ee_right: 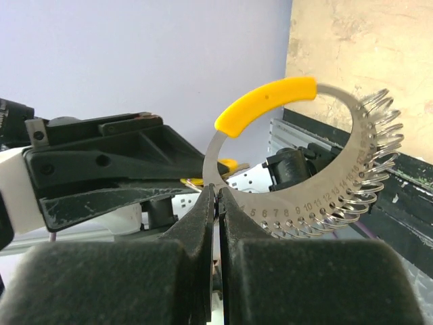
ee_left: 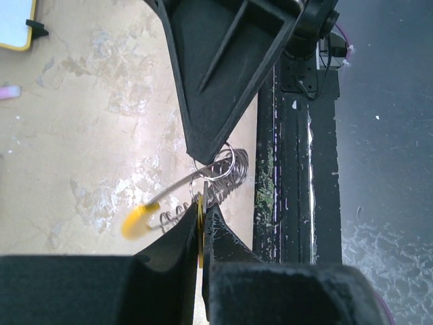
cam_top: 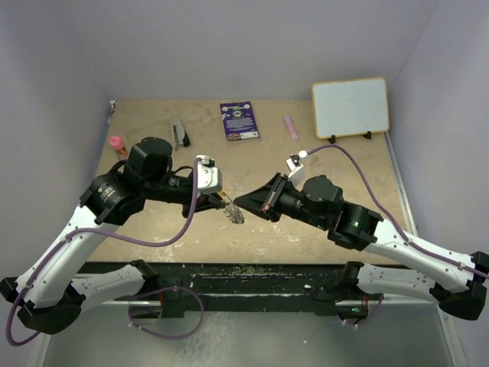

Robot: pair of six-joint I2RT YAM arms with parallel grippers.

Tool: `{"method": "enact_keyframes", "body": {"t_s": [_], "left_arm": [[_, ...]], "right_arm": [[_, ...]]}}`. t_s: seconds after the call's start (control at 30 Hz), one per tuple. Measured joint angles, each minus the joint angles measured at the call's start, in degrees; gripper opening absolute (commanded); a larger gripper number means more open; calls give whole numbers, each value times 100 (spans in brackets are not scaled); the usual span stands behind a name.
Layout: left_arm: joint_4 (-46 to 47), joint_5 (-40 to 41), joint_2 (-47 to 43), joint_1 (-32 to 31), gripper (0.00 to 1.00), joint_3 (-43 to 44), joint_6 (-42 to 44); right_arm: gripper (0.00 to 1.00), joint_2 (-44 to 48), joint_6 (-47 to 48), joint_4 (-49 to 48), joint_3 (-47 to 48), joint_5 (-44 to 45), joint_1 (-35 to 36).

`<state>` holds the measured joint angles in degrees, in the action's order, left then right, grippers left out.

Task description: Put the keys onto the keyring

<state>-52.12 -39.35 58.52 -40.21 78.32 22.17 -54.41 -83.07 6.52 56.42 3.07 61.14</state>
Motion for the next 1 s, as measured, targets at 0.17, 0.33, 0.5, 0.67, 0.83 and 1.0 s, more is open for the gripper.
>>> {"method": "enact_keyframes", "body": {"t_s": [0.17,0.33,0.5,0.67,0.83,1.0], "left_arm": [[-131,-94,4,0,3,144,96],[-358,-129,81,0,3,295,286],[-516,-114,160,0,3,330,603],[-627,-39,164,0,3,330,1071],[-407,164,-166,0,3,7,1989],[26,243,-758,0,3,-640,2813]], "right_arm": [[0,-26,-92,-133,-74,50,9],[0,-83,-120,-177,-81,44,9],[0,-35,-144,-256,-203,44,9],[0,-20,-142,-387,-245,15,9],[0,-216,-81,-726,-245,-393,7],[0,-463,17,-901,-245,-697,4]]}}
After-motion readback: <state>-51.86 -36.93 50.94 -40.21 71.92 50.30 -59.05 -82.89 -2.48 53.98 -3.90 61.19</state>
